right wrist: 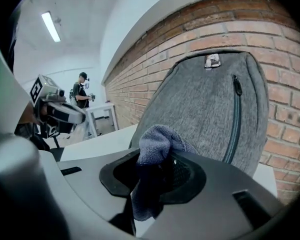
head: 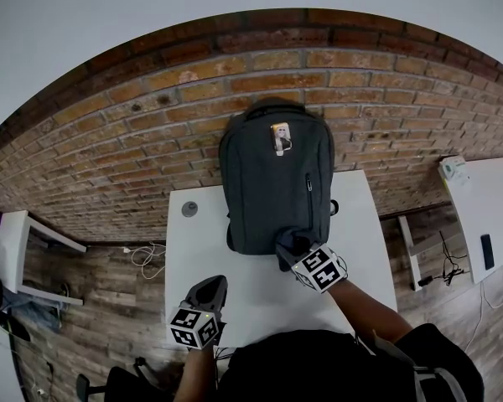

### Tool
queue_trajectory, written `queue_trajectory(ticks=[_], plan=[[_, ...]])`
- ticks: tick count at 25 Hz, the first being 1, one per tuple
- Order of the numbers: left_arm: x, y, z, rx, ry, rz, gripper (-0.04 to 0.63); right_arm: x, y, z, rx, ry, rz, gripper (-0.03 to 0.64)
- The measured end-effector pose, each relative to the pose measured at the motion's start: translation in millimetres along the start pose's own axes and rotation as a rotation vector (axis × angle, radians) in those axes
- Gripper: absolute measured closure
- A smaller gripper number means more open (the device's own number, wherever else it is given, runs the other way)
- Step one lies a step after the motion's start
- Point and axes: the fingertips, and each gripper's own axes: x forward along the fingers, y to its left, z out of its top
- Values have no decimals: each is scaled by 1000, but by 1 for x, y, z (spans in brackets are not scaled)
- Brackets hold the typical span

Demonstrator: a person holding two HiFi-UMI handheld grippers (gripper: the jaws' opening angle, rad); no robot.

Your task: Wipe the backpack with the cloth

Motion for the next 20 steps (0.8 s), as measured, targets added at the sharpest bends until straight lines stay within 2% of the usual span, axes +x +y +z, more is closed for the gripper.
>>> queue_trajectory(ticks=[9,20], plan=[[-6,10,-4,-10,4,16,600,-5,-23,48,9,-61,-97,515],[-10,23,-3,-15,7,17,600,0,-80,109,52,-101,-209,515]])
